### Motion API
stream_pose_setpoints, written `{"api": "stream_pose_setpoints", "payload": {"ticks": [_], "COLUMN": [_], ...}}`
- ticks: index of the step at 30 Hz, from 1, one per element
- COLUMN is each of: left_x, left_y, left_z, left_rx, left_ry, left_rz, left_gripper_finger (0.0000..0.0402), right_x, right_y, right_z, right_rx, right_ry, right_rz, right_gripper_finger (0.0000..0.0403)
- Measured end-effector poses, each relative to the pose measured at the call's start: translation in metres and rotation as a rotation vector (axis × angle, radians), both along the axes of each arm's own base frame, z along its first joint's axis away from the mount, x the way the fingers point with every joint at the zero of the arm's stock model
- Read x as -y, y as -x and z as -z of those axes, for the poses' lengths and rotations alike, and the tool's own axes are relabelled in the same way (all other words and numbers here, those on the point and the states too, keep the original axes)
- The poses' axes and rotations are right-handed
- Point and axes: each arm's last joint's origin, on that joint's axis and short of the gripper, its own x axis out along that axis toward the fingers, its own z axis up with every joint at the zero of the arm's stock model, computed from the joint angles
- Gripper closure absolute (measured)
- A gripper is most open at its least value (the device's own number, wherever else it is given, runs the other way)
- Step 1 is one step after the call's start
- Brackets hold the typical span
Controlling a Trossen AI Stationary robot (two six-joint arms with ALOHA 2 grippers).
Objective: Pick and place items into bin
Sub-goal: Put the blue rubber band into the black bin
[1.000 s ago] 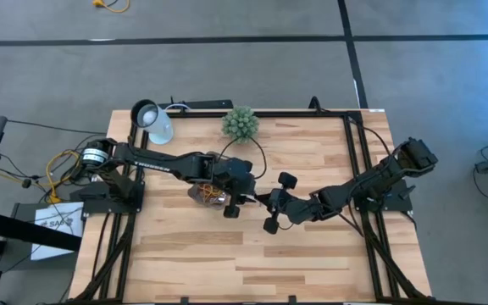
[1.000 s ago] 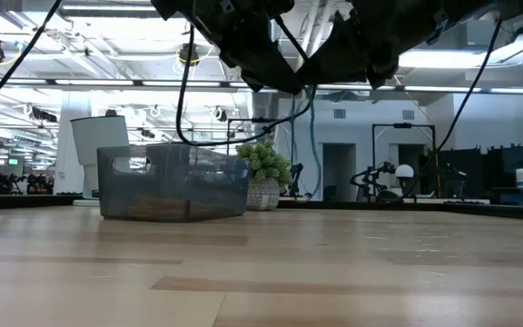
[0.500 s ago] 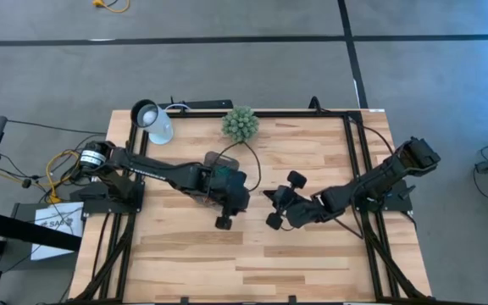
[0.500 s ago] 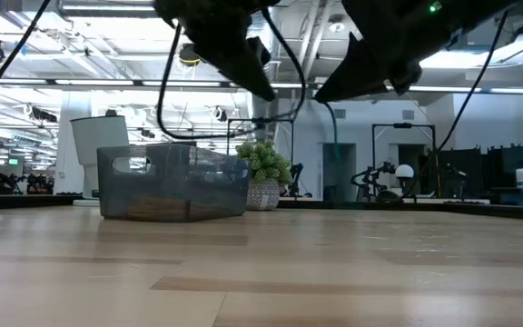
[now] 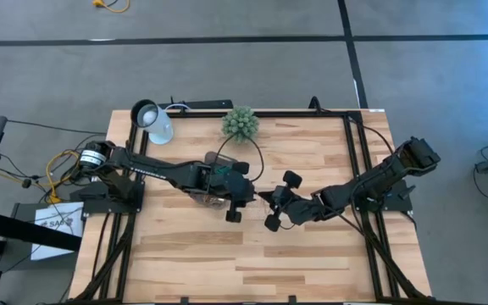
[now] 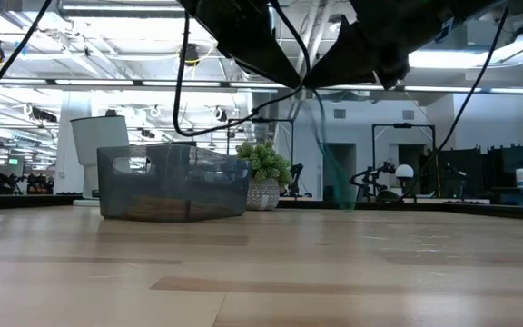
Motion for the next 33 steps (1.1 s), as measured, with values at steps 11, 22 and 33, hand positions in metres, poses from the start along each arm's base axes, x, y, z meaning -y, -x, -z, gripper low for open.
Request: {"api": "stream_pose_setpoints", "payload": {"ticks": [11,22,33], "left_x": [-0.001,-0.002,-0.003], "left_y": [0.0,-0.001,-0.005], "left_z": [0.0,0.0,0.01], "left_rx": [0.006,0.012,-0.019], "left_ry": [-0.041,-0.032,-0.044], "left_rz": [-0.023,-0.036,-0.034], "left_gripper_finger": [0.0325,0.0325,0.0325], "right_x": [0.002,0.015,0.011], "right_y": [0.001,-0.001,-0.007], "right_z": [0.002,0.007,-0.001], "right_rx": [-0.016,-0.066,-0.007], "right_ry": [-0.011,-0.055,-0.024], "right_rz": [0.021,0.034,-0.064], "right_gripper_finger": [0.0403,0.0403,0.0403]}}
